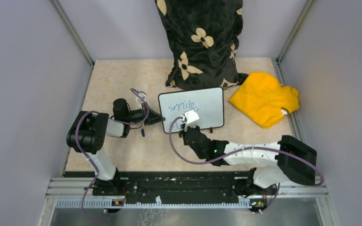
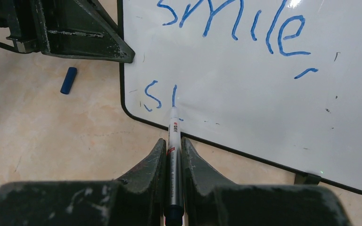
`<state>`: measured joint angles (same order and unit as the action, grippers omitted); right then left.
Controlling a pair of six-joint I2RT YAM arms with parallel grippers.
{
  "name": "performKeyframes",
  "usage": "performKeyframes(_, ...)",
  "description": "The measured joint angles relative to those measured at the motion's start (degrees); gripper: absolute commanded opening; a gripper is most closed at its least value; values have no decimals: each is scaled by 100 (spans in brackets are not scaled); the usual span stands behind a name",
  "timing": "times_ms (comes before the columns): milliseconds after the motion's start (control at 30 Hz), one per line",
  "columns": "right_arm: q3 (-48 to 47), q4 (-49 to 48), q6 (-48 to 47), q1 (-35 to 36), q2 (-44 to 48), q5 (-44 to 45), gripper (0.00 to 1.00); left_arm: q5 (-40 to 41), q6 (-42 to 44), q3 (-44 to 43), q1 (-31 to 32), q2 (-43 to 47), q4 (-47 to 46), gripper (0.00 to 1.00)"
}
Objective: Write a sentence on the whiteboard
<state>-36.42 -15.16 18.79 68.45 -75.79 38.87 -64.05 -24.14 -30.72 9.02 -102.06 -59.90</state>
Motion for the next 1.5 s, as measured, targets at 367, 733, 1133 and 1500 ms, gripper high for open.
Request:
performKeyframes(367, -234, -227, -168, 0, -275, -15, 0, -2, 0, 0, 2, 0, 0, 0)
performKeyframes(733, -238, -243, -168, -81, -439, -26, 0, 0, 4, 0, 2, 0, 2, 0)
performKeyframes(1133, -238, -221, -90, -105, -435, -28, 0, 0, 22, -2, 2, 0, 15, 0)
performKeyframes(1500, -234, -109, -42, -116, -361, 11, 0, 0, 22, -2, 2, 0, 15, 0)
